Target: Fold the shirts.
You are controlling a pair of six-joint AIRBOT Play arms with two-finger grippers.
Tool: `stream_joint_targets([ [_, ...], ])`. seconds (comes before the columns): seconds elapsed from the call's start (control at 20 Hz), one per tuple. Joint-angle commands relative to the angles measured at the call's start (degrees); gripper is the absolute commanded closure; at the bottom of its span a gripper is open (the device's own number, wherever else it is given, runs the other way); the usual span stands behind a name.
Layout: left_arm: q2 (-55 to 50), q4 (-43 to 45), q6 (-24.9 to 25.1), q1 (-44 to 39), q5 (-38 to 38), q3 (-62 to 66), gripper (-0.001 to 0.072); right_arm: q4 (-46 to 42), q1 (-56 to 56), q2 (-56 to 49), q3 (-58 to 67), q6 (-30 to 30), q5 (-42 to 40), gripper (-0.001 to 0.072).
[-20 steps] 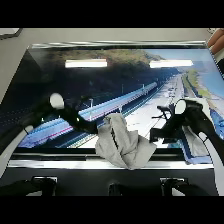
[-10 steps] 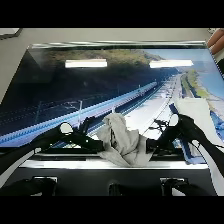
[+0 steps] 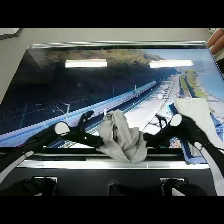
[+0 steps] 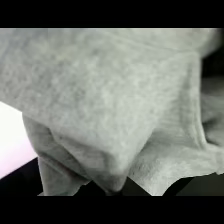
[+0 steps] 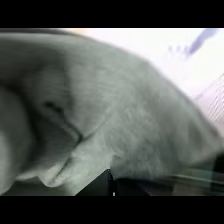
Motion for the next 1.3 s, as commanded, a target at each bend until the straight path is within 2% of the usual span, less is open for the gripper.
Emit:
stream_joint_targets([
  [0.0,9.7,22.9,-11.9,0.6,-2.6,11.2,0.0671,-4.7,0.0,9.5,12.9,-1.4,-1.9,0.0670],
  [0.05,13.4,28.3,-14.3,1.1,-2.5,17.7,0.0671,-6.8,0.0,13.4,19.8,-1.4,-4.1,0.0669],
  [0.15,19.2,34.1,-15.5,2.1,-2.0,32.8,0.0671,-8.7,0.0,21.0,35.2,-1.4,-11.7,0.0669],
  [0.3,23.9,36.3,-16.0,2.4,0.9,54.5,0.0671,-8.2,0.0,30.0,53.2,-0.7,-25.7,0.0670],
  [0.45,24.4,31.8,-14.6,0.5,0.7,64.4,0.0671,-6.2,0.0,32.9,60.9,5.6,-25.5,0.0669],
  [0.55,24.3,30.5,-13.2,-1.2,-0.6,64.7,0.0671,-6.0,0.0,33.2,61.4,7.3,-20.0,0.0669],
  [0.7,22.3,36.4,-12.9,-1.4,-11.1,64.5,0.0671,-9.1,0.0,31.2,61.4,8.4,-6.4,0.0669],
  [0.75,21.3,39.4,-12.9,-1.3,-15.4,63.7,0.0670,-11.1,0.0,29.8,61.3,8.7,-0.3,0.0669],
  [0.85,18.6,44.1,-12.9,-1.3,-24.0,59.7,0.0670,-14.9,0.0,24.5,60.8,9.4,17.1,0.0669],
  [0.95,15.7,44.1,-12.9,-1.3,-26.9,50.7,0.0671,-15.8,0.0,17.7,56.8,8.0,30.8,0.0668],
  [1.0,14.1,42.5,-12.4,-1.3,-26.4,44.6,0.0671,-15.7,0.0,15.0,53.1,6.7,32.8,0.0668],
  [1.05,12.5,41.5,-10.8,-1.3,-24.9,38.9,0.0671,-15.5,0.0,12.7,48.5,5.8,31.2,0.0668],
  [1.15,8.5,39.4,-8.2,-0.6,-18.3,30.3,0.0671,-15.5,0.0,8.8,40.3,4.2,23.1,0.0668],
  [1.25,2.4,34.1,-5.5,2.4,-12.0,28.0,0.0671,-15.5,0.0,3.0,35.4,4.3,13.3,0.0668],
])
